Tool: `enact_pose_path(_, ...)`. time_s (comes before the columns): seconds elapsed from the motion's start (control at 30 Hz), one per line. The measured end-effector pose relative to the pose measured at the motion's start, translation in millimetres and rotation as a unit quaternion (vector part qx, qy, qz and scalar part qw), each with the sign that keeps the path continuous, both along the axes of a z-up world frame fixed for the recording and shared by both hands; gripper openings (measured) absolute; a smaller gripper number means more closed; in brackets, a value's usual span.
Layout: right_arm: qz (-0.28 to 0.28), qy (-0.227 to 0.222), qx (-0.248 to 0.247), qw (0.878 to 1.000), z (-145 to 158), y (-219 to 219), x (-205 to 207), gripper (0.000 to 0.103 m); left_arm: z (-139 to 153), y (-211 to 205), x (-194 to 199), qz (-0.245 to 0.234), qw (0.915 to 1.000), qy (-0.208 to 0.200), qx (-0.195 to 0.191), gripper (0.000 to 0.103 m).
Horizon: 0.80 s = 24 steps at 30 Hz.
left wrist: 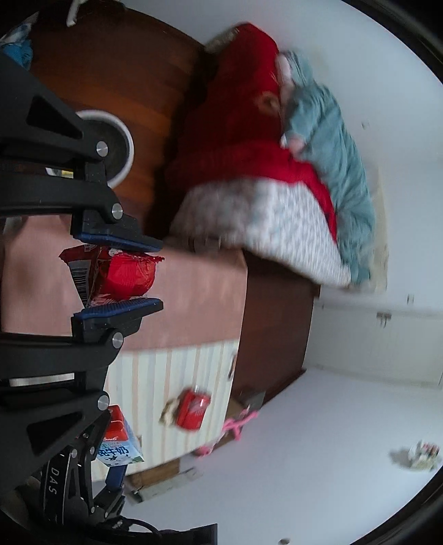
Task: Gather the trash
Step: 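Carry the milk carton and red wrapper with both tools over the bin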
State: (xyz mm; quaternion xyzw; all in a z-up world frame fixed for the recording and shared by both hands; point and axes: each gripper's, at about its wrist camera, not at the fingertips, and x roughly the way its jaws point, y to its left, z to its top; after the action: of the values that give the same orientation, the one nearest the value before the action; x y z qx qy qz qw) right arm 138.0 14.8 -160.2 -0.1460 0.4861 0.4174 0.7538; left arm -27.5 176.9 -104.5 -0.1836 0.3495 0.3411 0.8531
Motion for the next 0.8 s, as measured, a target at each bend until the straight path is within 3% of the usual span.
enact_pose_path(0.23,0.079,0.013,-0.006,0.997,-12,103,-74,0.094,-22,66,-70,0.07,0.9972,0.016,-0.02,0.024)
enact_pose_path(0.4,0.126,0.033,-0.032,0.991,-47,170,-120,0.094,-57,115,-113,0.111,0.9908,0.026,-0.073,0.024)
enact_pose_path(0.5,0.153,0.049,-0.055,0.986,-79,212,-148,0.094,-88,149,-140,0.134,0.9826,0.028,-0.125,0.024)
enact_pose_path(0.67,0.184,0.067,-0.1,0.976,-136,267,-179,0.094,-151,201,-176,0.158,0.96,0.023,-0.23,0.024)
enact_pose_path(0.8,0.2,0.082,-0.135,0.967,-181,297,-190,0.094,-194,227,-188,0.177,0.944,0.037,-0.276,0.027)
